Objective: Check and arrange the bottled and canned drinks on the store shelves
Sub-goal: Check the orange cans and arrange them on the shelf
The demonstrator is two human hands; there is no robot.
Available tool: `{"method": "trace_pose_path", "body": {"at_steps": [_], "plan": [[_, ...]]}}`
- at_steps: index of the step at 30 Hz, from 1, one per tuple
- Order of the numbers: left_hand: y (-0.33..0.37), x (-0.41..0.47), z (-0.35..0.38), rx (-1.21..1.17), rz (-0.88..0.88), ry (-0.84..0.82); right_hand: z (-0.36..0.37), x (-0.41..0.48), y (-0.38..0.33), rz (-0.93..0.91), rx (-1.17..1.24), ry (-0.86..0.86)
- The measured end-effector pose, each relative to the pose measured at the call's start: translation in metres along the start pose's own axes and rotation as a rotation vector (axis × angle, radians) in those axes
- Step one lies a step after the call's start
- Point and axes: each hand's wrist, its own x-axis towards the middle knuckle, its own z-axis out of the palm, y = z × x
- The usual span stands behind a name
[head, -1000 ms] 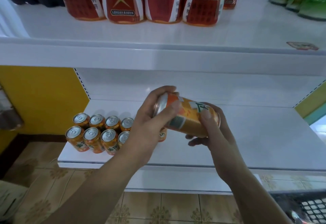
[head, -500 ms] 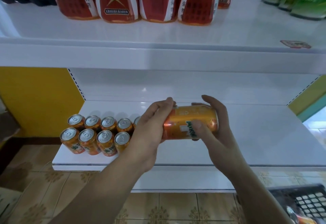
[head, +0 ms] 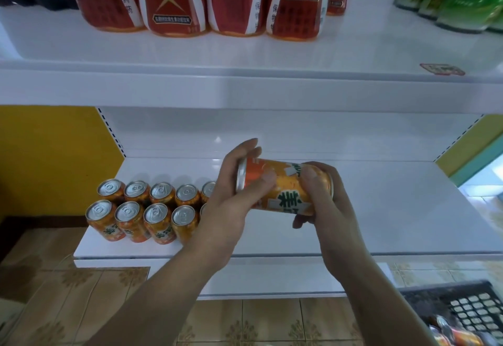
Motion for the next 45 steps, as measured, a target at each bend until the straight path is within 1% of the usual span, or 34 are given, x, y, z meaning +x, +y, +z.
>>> {"method": "trace_pose_path", "body": {"at_steps": [2, 5, 8, 10, 11, 12, 14, 17, 19, 21, 23, 25, 27, 31, 36, 45], "plan": [[0.000, 0.000, -0.002, -0.067, -0.006, 0.026, 0.000, -0.002, 0.002, -0.026, -0.078, -0.051], [0.000, -0.001, -0.005, -0.113, -0.086, 0.090, -0.002, -0.006, 0.005, -0.087, -0.156, -0.139], [-0.001, -0.001, -0.007, -0.052, -0.110, 0.084, -0.001, -0.005, 0.004, -0.081, -0.107, -0.061], [-0.004, -0.001, -0.009, -0.014, -0.056, 0.075, 0.001, -0.004, 0.004, -0.030, -0.103, -0.016], [-0.006, -0.002, -0.009, -0.034, -0.035, 0.078, 0.001, -0.004, 0.005, -0.017, -0.128, -0.015], [-0.006, -0.003, -0.009, -0.074, -0.034, 0.090, 0.001, -0.005, 0.008, -0.031, -0.163, -0.025], [-0.005, -0.003, -0.007, -0.122, -0.090, 0.133, 0.000, -0.006, 0.012, -0.093, -0.208, -0.082], [-0.002, -0.004, -0.006, -0.049, -0.168, 0.143, -0.004, -0.008, 0.017, -0.145, -0.239, -0.141], [-0.002, -0.004, -0.007, 0.052, -0.132, 0.125, -0.002, -0.008, 0.014, -0.062, -0.124, -0.078], [-0.004, -0.005, -0.010, 0.092, -0.052, 0.048, 0.004, -0.008, 0.011, 0.114, 0.051, 0.008], [-0.005, -0.007, -0.012, 0.080, 0.045, -0.058, 0.007, -0.005, 0.014, 0.281, 0.202, 0.052], [-0.005, -0.010, -0.011, 0.067, 0.107, -0.139, 0.010, -0.006, 0.015, 0.406, 0.294, 0.029], [-0.007, -0.012, -0.010, 0.070, 0.140, -0.189, 0.011, -0.007, 0.016, 0.489, 0.347, -0.024], [-0.008, -0.014, -0.009, 0.086, 0.159, -0.250, 0.012, -0.009, 0.019, 0.538, 0.403, -0.098], [-0.009, -0.018, -0.007, 0.091, 0.170, -0.298, 0.010, -0.011, 0.019, 0.574, 0.401, -0.114], [-0.015, -0.019, 0.013, 0.148, 0.201, -0.163, 0.002, -0.015, 0.030, 0.617, 0.430, -0.138]]}}
